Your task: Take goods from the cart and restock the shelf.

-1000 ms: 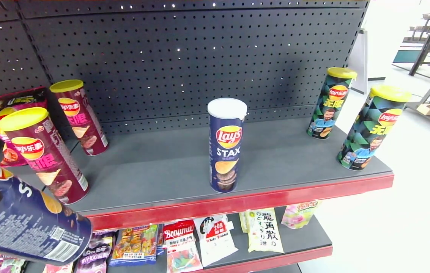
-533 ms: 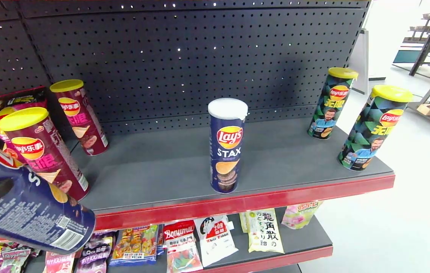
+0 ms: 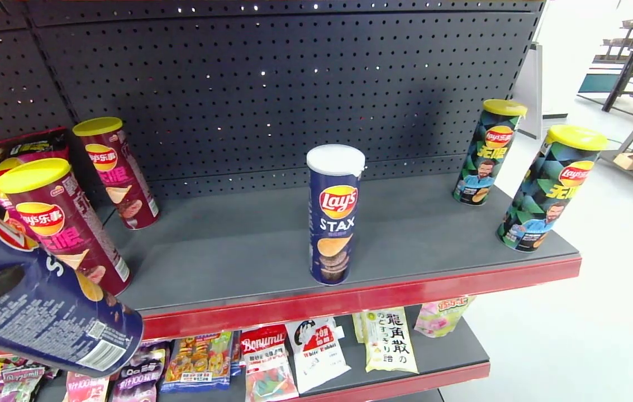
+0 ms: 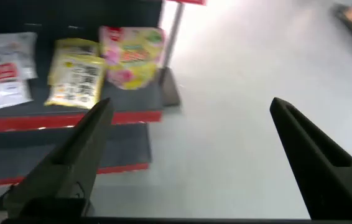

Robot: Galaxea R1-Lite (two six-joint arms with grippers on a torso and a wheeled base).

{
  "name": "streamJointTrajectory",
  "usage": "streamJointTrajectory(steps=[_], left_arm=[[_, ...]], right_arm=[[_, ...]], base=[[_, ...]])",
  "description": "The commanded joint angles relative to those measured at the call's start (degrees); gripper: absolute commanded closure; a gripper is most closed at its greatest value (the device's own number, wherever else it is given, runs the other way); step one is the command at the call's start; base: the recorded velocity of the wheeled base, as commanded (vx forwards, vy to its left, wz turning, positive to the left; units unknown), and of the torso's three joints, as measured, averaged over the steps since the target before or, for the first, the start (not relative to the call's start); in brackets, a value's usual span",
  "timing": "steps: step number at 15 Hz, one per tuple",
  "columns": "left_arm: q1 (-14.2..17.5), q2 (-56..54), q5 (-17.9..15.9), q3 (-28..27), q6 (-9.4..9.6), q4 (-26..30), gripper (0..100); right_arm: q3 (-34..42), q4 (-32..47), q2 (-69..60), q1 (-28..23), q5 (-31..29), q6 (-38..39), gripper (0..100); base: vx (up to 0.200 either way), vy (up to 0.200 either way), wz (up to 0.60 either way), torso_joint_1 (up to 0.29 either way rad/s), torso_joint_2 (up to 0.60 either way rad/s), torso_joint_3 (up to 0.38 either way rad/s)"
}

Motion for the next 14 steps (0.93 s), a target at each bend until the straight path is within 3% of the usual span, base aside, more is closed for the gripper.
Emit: streamJointTrajectory(steps=[1, 4, 6, 7, 8, 9, 11, 13, 14], left_arm=[[0.0, -0.2, 0.0, 0.1, -0.01, 0.0, 100], [0.0, -0.6, 0.0, 0.1, -0.01, 0.1, 100], [0.0, -0.6, 0.0, 0.1, -0.01, 0.1, 100], [0.0, -0.6, 0.0, 0.0, -0.01, 0.1, 100], [-0.1, -0.5, -0.1, 0.0, -0.01, 0.1, 100], [-0.1, -0.4, -0.1, 0.0, 0.08, 0.1, 100], [-0.1, 0.0, 0.0, -0.3, 0.16, 0.0, 100], [-0.1, 0.8, 0.1, -0.4, 0.16, -0.5, 100], [-0.1, 1.4, 0.0, -0.3, 0.08, -0.8, 100]], right_arm=[[0.1, -0.2, 1.2, -17.6, 1.6, -1.5, 0], [0.4, -0.5, -6.9, -22.4, 3.2, -0.6, 0], [2.6, -4.6, -6.9, -22.1, 7.0, 3.2, 0], [3.9, -7.3, -6.9, -22.1, 13.7, 4.1, 0], [7.6, -15.2, -6.9, -22.1, 31.8, 4.8, 0], [8.1, -16.6, -6.6, -22.1, 35.8, 5.2, 0], [8.2, -16.5, -5.3, -21.7, 34.3, 7.2, 0], [8.7, -17.1, -6.9, -22.1, 22.6, 7.4, 0], [8.7, -17.2, -6.9, -22.1, 22.6, 8.3, 0]], base=[[0.0, 0.0, 0.0, 0.0, 0.0, 0.0], [0.0, 0.0, 0.0, 0.0, 0.0, 0.0], [0.0, 0.0, 0.0, 0.0, 0.0, 0.0], [0.0, 0.0, 0.0, 0.0, 0.0, 0.0], [0.0, 0.0, 0.0, 0.0, 0.0, 0.0], [0.0, 0.0, 0.0, 0.0, 0.0, 0.0], [0.0, 0.0, 0.0, 0.0, 0.0, 0.0], [0.0, 0.0, 0.0, 0.0, 0.0, 0.0], [0.0, 0.0, 0.0, 0.0, 0.0, 0.0]])
